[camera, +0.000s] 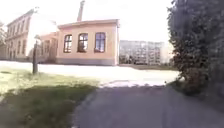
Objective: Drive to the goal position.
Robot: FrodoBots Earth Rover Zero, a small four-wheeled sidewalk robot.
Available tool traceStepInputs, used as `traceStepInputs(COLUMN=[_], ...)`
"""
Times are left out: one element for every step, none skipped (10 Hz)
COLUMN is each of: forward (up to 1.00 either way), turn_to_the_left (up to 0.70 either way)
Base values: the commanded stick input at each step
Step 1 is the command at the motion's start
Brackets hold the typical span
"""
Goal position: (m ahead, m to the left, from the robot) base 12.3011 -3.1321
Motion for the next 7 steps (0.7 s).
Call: traceStepInputs(forward=[0.85,0.85,0.85,0.85,0.85,0.85,0.85], turn_to_the_left=[0.0,0.0,-0.34,-0.32,-0.01,0.0,0.0])
